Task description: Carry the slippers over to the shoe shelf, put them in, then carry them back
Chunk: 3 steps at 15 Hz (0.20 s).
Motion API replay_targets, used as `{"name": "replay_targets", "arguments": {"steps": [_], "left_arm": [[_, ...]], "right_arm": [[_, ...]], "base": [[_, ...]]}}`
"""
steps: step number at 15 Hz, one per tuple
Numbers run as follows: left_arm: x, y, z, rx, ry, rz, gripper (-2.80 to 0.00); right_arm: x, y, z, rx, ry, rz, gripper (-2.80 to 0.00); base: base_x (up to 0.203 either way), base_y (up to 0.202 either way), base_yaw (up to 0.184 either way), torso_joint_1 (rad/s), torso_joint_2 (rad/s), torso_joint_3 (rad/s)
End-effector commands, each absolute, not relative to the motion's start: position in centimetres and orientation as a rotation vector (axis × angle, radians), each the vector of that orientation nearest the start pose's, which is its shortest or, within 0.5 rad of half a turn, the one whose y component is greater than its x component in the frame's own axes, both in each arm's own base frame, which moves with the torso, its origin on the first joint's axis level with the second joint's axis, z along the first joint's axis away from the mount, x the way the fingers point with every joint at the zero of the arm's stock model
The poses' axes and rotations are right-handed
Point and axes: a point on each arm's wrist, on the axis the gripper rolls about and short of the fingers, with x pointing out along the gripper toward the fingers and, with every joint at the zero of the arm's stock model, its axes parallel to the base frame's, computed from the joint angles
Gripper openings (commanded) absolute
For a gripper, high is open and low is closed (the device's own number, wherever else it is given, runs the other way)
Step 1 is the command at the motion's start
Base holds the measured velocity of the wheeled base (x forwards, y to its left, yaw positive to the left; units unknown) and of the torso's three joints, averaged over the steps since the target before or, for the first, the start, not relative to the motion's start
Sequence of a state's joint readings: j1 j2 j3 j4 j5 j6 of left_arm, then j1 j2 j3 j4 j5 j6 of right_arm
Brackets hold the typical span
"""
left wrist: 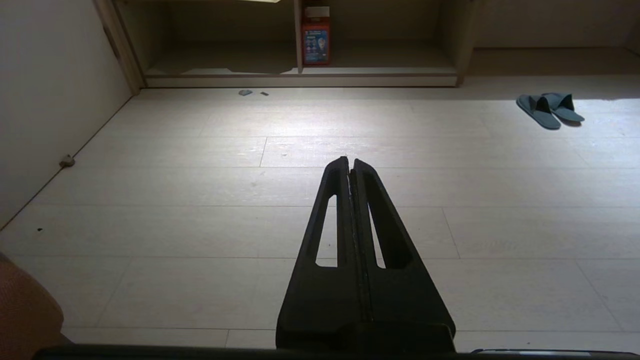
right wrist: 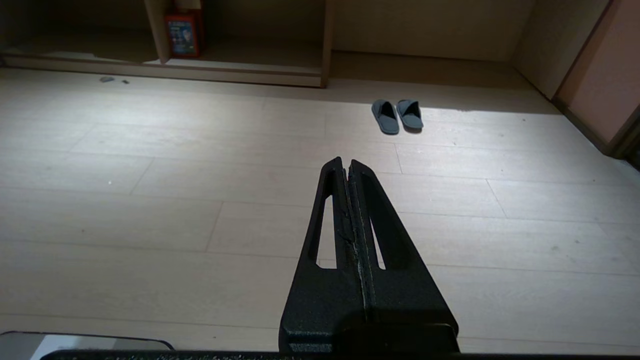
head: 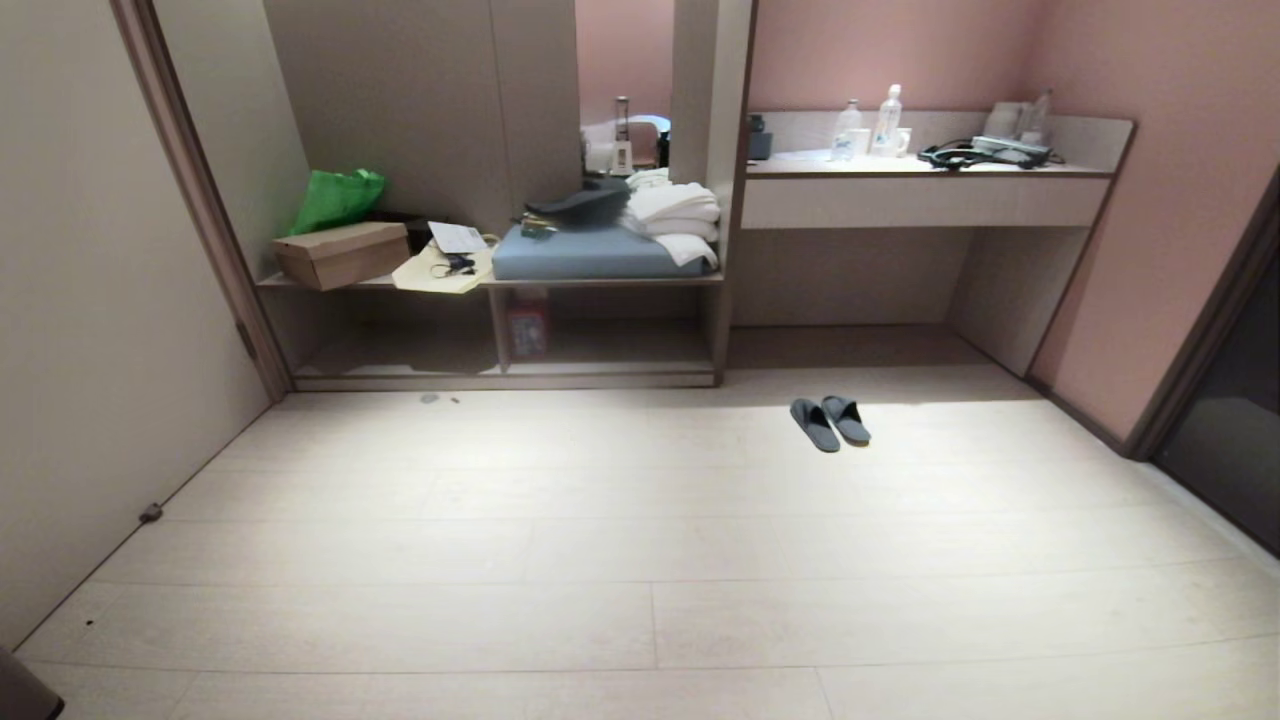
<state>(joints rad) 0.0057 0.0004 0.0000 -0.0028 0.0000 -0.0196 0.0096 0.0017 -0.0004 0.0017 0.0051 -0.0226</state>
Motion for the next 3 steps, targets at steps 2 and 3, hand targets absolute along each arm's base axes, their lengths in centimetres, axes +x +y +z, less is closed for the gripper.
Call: {"name": "replay_targets", "arguments": {"steps": [2, 3], "left_arm": [[-2.27, -0.02, 7.58, -0.02, -0.002, 0.007, -2.8], [-2.28, -0.01, 7.58, -0.02, -0.003, 0.006, -2.8]], "right_arm": [[-2.26, -0.01, 7.54, -0.026, 0.004, 0.015, -2.8], [-2.26, -0.01, 7.55, -0.025, 0.004, 0.014, -2.8]], "base": [[0.0, 0.0, 0.0, 0.0, 0.0, 0.0], [0.0, 0.0, 0.0, 0.0, 0.0, 0.0]]}}
